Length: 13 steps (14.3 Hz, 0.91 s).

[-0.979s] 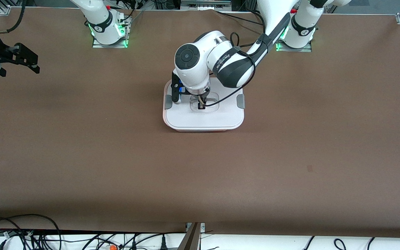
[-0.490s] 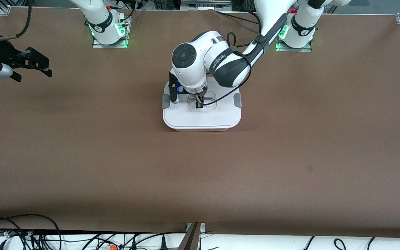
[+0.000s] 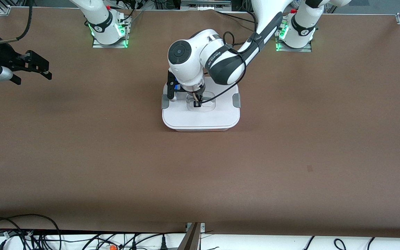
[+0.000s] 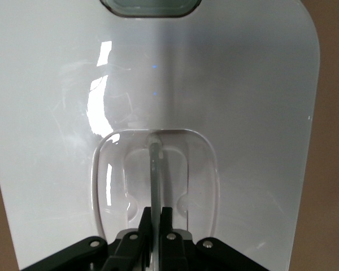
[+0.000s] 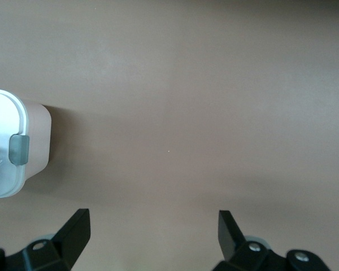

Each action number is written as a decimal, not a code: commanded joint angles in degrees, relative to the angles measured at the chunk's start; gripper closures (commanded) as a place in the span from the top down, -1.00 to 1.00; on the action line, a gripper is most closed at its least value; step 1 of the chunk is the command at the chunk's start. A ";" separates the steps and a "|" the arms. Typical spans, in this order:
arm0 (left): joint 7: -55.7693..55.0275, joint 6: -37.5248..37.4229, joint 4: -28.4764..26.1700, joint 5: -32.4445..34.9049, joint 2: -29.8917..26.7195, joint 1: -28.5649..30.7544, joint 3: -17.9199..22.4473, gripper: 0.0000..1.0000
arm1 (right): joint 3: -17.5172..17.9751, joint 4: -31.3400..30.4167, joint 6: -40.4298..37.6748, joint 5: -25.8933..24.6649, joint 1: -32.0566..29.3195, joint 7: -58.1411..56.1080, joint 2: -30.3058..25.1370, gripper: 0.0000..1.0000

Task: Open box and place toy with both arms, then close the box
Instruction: 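Lower the lid onto the box with the left gripper and press it down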

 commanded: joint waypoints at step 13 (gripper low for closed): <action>-2.03 -6.77 -1.40 -0.60 -4.21 0.87 0.12 1.00 | -0.82 3.27 -1.77 -0.65 0.33 0.25 2.53 1.00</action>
